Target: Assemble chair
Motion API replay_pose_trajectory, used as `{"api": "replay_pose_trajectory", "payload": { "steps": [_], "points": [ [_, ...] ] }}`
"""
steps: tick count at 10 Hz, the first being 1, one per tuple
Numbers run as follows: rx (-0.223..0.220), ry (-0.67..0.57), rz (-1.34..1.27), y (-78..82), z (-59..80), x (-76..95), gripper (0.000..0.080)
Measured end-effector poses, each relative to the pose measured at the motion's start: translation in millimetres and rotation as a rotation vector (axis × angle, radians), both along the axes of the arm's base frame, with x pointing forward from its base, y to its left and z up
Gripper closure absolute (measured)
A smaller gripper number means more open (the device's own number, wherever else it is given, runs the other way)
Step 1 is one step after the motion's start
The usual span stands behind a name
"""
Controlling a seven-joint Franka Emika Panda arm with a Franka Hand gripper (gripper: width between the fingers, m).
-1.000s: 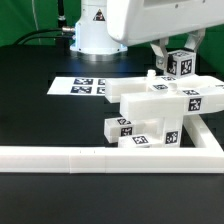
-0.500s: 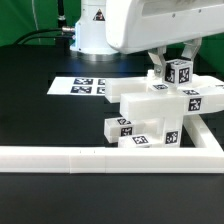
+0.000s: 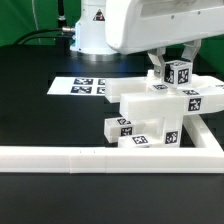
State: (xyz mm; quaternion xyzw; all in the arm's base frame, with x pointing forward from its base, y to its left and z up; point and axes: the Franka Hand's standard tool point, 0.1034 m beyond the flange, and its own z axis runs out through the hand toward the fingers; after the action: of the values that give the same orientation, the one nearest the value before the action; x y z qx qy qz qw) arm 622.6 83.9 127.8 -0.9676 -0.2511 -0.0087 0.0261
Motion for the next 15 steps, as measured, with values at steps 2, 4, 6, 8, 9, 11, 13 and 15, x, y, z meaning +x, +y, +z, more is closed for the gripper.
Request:
{"api": "replay_pose_trajectory", "payload": {
  "steps": [2,4,6,8,9,11,13,15],
  "points": [
    [-0.001,0.004,-0.007,-4.4,-1.8,-1.2,0.0514],
    [-0.001,0.005,-0.007,-4.4,-2.1,-1.3,0.0514],
    [-0.001,0.005,-0.007,-4.5,-2.4,-1.4,0.0514],
    [-0.002,0.008,-0.007,-5.0,-5.7,-2.1,0.0514],
    [-0.002,0.011,-0.009,-6.0,-7.4,-2.2,0.0514],
    [-0.002,0.011,-0.019,-6.2,-8.3,-1.7,0.0514],
    [-0.002,0.007,-0.022,-8.8,-8.2,-0.6,0.0514],
    [-0.002,0.007,-0.022,-8.7,-8.2,-0.6,0.0514]
  ]
}}
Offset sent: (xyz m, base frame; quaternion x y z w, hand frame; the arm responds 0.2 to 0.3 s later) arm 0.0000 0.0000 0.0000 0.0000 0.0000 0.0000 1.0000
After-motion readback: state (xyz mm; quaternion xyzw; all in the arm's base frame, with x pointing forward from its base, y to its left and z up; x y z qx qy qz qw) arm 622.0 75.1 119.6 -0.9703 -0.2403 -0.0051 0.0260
